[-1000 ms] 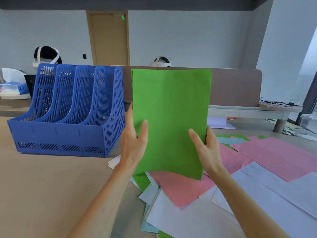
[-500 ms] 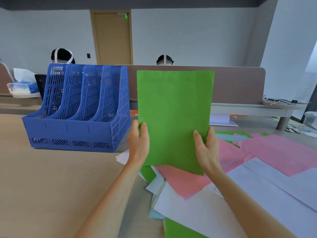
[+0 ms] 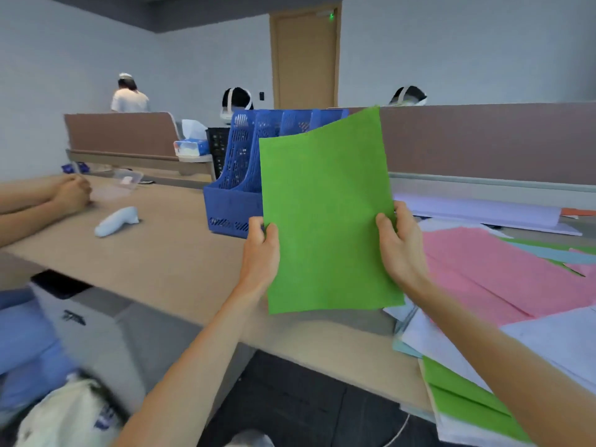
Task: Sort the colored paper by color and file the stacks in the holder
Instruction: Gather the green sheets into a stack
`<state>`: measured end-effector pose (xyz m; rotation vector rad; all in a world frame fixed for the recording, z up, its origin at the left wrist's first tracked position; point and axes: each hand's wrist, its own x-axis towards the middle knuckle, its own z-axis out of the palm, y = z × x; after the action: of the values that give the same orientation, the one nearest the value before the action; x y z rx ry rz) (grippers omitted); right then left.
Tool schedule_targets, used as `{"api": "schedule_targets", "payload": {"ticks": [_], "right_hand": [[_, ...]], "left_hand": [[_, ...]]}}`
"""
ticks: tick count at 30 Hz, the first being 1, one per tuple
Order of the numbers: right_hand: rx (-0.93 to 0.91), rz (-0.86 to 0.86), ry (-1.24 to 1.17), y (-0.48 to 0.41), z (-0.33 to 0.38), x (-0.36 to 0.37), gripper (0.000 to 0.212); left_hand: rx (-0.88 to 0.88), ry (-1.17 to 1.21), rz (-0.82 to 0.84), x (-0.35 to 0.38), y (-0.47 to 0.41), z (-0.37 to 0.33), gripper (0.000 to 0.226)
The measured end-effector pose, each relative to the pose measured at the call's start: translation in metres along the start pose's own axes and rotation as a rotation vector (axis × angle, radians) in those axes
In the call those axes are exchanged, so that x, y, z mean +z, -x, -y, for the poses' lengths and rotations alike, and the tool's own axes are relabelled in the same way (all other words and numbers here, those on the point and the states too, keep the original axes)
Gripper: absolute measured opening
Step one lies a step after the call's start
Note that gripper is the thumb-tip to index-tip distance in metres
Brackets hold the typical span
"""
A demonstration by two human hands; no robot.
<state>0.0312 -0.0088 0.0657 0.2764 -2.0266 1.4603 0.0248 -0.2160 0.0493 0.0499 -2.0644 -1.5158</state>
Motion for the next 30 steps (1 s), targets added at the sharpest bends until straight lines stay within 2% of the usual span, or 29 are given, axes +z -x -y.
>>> {"api": "schedule_targets", "payload": {"ticks": [2,7,11,15,19,24,30], "right_hand": [[0.056,0.091,-0.021,0.006,0.010,0.036,0.008],[0.249,0.415,0.044,0.028,0.017,0.122,0.018],[0.278,0.560,0.113,0.038,0.021,0.160,0.020],[0.252,0.624,0.148,0.040,0.011,0.193,0.033],[0.203,0.675,0.338,0.035,0.000,0.222,0.048],[0.040,0.664,0.619,0.035,-0.005,0.247,0.042],[-0.034,0.663,0.698,0.040,-0.005,0.253,0.040]], "left_hand": [[-0.063,-0.062,-0.021,-0.037,-0.005,0.018,0.008],[-0.238,-0.319,0.015,-0.118,-0.010,0.063,0.025],[-0.230,-0.553,0.112,-0.153,-0.018,0.088,0.030],[-0.250,-0.766,0.170,-0.172,-0.032,0.103,0.029],[-0.256,-0.950,0.177,-0.186,-0.041,0.112,0.030],[-0.216,-1.165,0.133,-0.199,-0.050,0.117,0.030],[-0.215,-1.269,0.149,-0.206,-0.051,0.122,0.037]]}}
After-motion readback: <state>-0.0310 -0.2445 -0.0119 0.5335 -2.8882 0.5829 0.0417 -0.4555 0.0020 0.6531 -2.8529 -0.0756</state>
